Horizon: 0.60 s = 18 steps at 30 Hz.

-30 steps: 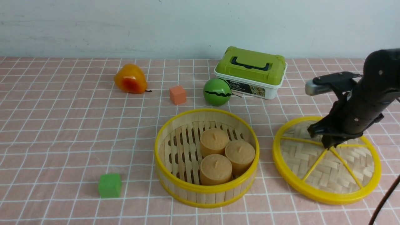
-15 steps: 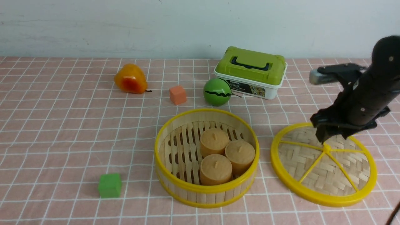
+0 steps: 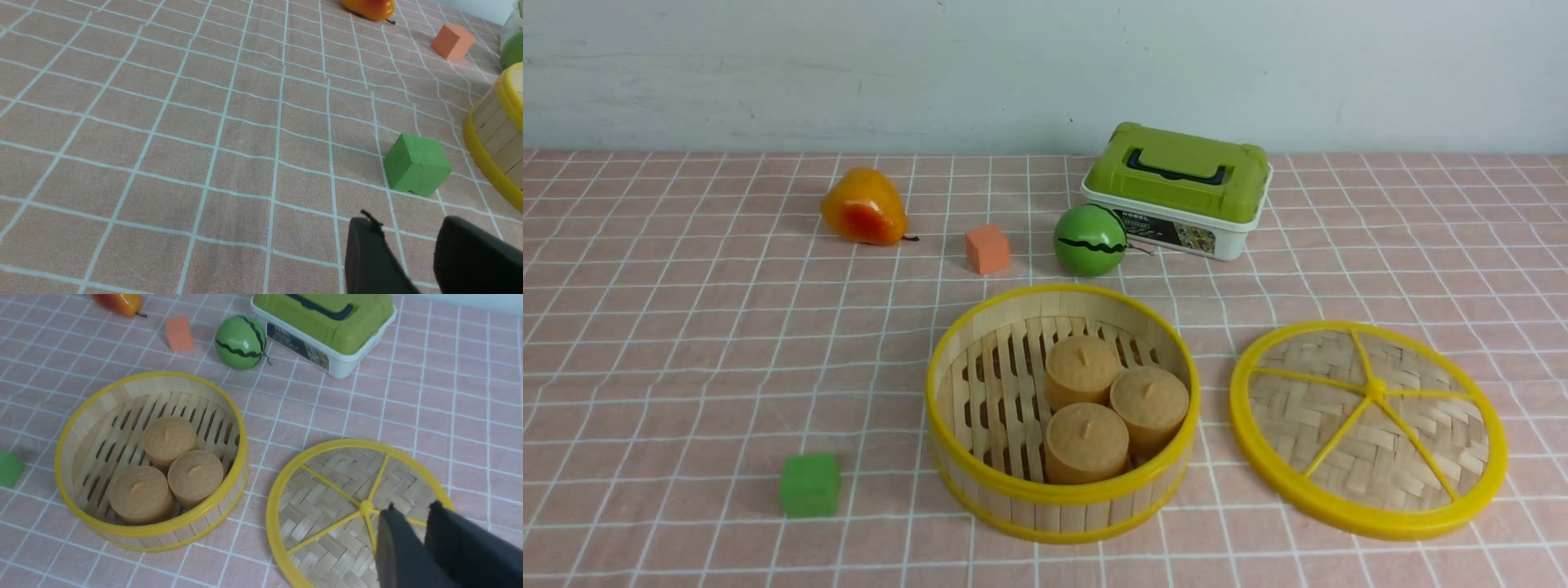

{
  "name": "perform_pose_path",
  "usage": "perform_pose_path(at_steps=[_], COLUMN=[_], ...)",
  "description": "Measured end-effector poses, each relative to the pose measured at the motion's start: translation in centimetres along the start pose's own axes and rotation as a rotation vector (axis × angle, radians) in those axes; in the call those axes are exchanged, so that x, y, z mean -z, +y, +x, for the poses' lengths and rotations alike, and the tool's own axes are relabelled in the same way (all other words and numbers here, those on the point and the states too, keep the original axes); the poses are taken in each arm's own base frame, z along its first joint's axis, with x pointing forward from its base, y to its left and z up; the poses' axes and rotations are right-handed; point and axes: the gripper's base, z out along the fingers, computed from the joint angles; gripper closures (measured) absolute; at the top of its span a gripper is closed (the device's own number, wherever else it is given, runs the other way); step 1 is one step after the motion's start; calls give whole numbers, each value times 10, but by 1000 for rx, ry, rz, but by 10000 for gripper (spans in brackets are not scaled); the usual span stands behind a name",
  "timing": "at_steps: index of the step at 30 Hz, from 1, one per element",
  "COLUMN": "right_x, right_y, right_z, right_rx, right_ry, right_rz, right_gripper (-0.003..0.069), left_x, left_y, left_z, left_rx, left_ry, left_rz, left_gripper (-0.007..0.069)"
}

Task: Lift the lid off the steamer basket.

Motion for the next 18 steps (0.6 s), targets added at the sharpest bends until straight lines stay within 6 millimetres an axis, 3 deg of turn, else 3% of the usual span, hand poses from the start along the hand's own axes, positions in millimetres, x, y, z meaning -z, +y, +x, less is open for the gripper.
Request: perform_pose_path(at_steps=[3,6,18], right_x=[24,32,36], right_y=[5,7,9], right_z=[26,42,62], right_rx=[9,11,11], right_ry=[-64,-79,-23], right_rz=[4,4,-10], right_gripper=[680,683,676], left_x=[0,0,0], left_y=[0,0,0], left_z=[0,0,0], left_rx=[0,0,0], left_ry=[0,0,0], left_rz=[0,0,0], left_gripper=[386,386,386])
